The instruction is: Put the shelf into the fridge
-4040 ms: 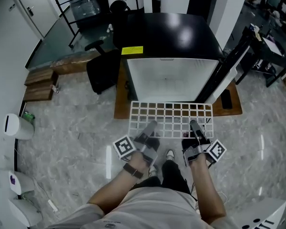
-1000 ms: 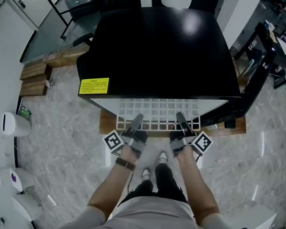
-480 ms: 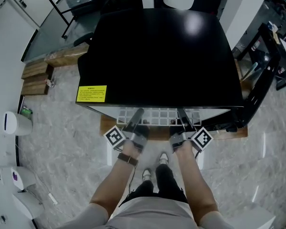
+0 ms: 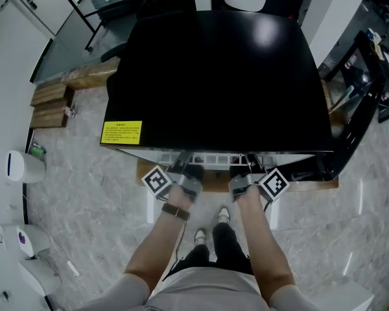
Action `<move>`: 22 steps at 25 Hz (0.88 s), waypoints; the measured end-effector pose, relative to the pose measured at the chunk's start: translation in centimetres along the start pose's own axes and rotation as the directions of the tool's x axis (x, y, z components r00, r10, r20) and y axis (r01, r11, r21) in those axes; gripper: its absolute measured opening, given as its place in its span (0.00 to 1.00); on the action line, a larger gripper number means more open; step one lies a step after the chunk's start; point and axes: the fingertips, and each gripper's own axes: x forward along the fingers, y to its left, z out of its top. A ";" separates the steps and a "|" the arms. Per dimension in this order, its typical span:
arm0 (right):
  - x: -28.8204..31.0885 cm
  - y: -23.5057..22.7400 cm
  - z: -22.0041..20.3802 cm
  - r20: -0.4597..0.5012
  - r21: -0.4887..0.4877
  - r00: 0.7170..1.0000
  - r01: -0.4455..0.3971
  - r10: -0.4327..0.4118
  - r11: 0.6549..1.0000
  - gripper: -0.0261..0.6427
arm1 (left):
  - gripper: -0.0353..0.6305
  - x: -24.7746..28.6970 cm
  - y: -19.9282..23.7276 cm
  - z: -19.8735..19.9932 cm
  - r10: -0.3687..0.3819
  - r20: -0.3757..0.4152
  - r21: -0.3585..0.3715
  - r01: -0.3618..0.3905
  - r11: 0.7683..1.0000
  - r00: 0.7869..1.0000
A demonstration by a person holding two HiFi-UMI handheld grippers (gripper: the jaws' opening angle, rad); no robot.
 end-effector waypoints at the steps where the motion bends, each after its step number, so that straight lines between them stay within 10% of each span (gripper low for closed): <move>1: 0.1 0.0 0.0 0.005 0.001 1.000 0.001 -0.001 1.000 0.11 | 0.10 0.1 0.0 0.1 -0.001 0.004 0.000 0.001 1.000 1.000; 22: 2.3 -0.2 1.1 0.045 -0.015 0.999 -0.012 0.013 1.000 0.11 | 0.10 2.3 0.2 1.3 -0.009 0.046 -0.010 0.010 1.000 0.999</move>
